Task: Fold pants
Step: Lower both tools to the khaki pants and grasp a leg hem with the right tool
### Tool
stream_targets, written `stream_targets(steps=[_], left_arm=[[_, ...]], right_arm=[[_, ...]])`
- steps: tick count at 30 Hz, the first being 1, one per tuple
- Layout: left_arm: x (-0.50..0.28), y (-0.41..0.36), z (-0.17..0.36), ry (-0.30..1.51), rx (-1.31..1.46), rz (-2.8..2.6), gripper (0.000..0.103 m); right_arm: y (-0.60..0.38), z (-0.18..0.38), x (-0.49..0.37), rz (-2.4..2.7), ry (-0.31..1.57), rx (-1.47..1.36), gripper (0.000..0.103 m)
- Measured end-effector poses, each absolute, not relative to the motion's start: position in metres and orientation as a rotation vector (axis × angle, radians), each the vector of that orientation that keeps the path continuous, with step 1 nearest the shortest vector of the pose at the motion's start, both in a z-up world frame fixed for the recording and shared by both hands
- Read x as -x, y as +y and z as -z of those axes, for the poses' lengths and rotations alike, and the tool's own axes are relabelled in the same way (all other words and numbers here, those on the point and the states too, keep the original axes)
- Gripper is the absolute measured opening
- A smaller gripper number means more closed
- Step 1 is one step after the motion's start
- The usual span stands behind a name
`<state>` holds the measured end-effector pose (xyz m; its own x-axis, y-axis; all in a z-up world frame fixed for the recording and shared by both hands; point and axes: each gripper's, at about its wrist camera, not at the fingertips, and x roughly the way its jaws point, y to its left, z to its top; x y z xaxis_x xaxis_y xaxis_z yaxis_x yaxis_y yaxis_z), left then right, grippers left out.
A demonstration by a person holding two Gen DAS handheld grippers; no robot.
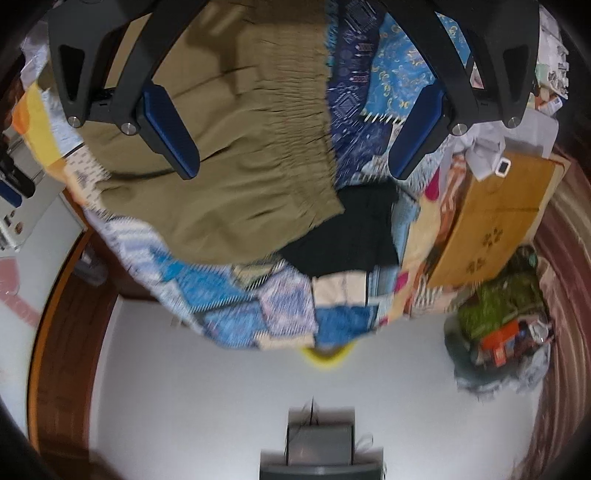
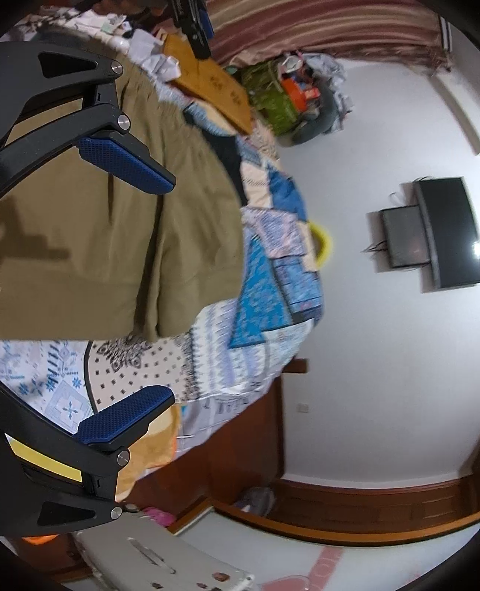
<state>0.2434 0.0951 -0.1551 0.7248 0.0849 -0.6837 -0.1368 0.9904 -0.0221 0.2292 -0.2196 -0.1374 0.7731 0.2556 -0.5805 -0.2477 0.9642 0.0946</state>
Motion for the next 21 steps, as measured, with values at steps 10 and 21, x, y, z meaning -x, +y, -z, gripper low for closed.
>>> stream_targets(steps=[10,21], left_arm=[[-0.294,0.117,0.223,1.01,0.053,-0.074,0.103],[-0.315,0.129,0.263,1.132,0.101,0.015,0.1]], right_arm=[[-0.235,0.196,-0.286,-0.33,0.89,-0.007,0.103],[-0.239,0.228,-0.333,-0.441,1.004,-0.083,0.06]])
